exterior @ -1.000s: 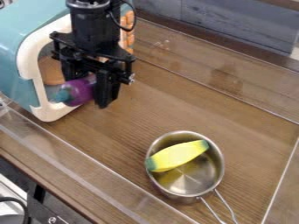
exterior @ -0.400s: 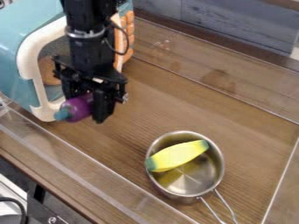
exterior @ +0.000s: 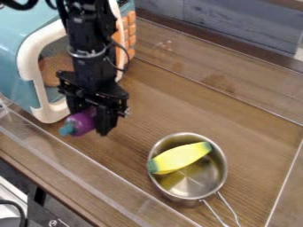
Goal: Remove the eggplant from inside the silver pot and put it on the table
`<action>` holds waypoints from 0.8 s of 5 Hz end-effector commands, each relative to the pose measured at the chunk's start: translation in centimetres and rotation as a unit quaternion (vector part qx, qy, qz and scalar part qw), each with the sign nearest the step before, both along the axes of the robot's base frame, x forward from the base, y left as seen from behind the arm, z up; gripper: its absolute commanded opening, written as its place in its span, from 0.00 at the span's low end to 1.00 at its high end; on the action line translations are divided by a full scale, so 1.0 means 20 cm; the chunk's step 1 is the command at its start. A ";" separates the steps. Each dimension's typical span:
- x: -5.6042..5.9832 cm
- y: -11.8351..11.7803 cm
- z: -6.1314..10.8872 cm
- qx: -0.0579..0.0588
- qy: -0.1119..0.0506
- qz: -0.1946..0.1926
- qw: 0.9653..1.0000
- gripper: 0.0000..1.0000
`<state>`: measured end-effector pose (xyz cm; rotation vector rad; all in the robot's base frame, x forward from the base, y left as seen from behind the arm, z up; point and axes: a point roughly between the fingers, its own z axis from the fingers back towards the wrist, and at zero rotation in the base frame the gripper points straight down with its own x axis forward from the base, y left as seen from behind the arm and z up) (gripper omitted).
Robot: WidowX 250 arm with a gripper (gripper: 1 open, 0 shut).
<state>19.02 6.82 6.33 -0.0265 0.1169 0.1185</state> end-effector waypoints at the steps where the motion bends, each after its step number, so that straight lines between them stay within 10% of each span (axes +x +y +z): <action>1: 0.02 0.02 -0.01 -0.006 -0.011 -0.004 1.000 1.00; 4: 0.07 0.03 -0.02 -0.023 -0.018 -0.001 1.000 1.00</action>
